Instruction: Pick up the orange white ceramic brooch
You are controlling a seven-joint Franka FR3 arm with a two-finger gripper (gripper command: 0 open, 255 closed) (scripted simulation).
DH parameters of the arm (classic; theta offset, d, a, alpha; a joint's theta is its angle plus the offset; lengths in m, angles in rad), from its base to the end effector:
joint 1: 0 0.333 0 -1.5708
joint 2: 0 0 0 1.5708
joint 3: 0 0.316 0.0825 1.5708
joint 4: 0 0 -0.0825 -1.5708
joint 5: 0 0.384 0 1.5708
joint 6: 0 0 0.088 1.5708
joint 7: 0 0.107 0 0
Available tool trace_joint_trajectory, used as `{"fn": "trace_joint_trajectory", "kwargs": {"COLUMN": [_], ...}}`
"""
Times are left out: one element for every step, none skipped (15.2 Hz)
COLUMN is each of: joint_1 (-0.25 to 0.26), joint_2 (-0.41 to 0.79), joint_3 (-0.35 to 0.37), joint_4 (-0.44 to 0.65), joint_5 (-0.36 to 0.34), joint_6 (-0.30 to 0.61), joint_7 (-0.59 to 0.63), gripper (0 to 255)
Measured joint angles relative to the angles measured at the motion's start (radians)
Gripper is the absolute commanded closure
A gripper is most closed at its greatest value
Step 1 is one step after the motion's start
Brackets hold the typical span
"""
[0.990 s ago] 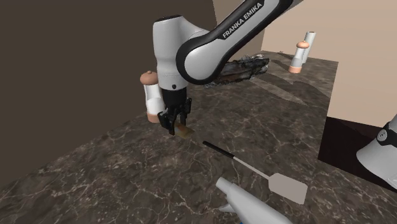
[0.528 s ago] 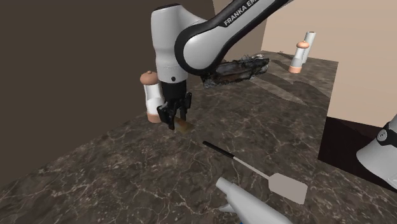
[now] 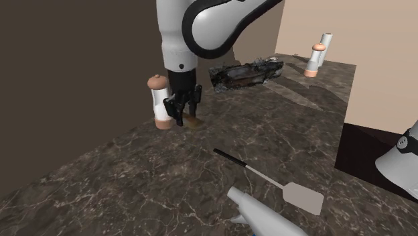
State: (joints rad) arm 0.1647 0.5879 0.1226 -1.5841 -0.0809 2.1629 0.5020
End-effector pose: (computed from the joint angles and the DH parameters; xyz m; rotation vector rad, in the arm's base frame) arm 0.6701 0.1825 0.2956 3.1268 -0.2974 -0.0065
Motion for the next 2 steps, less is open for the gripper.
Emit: {"fn": "trace_joint_trajectory", "kwargs": {"joint_1": [0.000, 0.001], "joint_2": [-0.008, -0.012], "joint_3": [0.001, 0.001], "joint_4": [0.001, 0.003], "joint_5": [0.001, 0.001], "joint_6": [-0.008, -0.014], "joint_7": [0.001, 0.001], "gripper": [255, 255]}}
